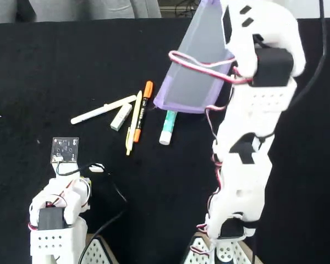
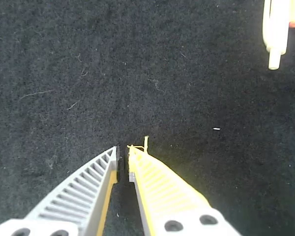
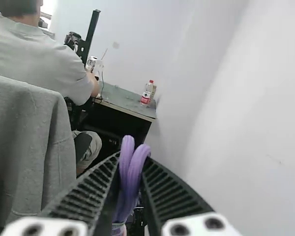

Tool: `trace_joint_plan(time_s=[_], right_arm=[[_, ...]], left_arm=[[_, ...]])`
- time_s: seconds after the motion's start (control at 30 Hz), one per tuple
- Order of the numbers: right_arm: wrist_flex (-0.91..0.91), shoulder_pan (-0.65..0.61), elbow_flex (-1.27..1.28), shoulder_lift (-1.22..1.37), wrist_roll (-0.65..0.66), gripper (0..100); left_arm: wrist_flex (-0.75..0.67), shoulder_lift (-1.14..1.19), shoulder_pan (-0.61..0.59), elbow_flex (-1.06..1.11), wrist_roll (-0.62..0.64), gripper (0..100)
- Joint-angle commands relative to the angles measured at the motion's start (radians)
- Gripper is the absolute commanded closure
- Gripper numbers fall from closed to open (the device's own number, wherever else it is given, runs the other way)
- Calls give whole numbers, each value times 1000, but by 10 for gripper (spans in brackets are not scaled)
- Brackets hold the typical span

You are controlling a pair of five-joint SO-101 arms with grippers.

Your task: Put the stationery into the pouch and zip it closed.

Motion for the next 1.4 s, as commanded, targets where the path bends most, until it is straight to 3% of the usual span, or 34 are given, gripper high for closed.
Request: trace_joint_plan(time_s=[0.0,0.3,0.6,0.97,1.2,1.37], right_arm=[[86,-60,-48,-114,-9,985],[315,-186,-48,-269,-9,984],[577,-226,-48,-475,-9,984],[608,-80,-15,-705,-9,984],[606,18,424,-931,-8,984],[572,-23,918,-1098,0,984]], left_arm=[[0,-8,4,22,-11,942],[0,-8,4,22,-11,942],[0,-8,4,22,-11,942],[0,-8,4,22,-11,943],[0,-8,4,22,-11,943],[0,-8,4,22,-11,944]])
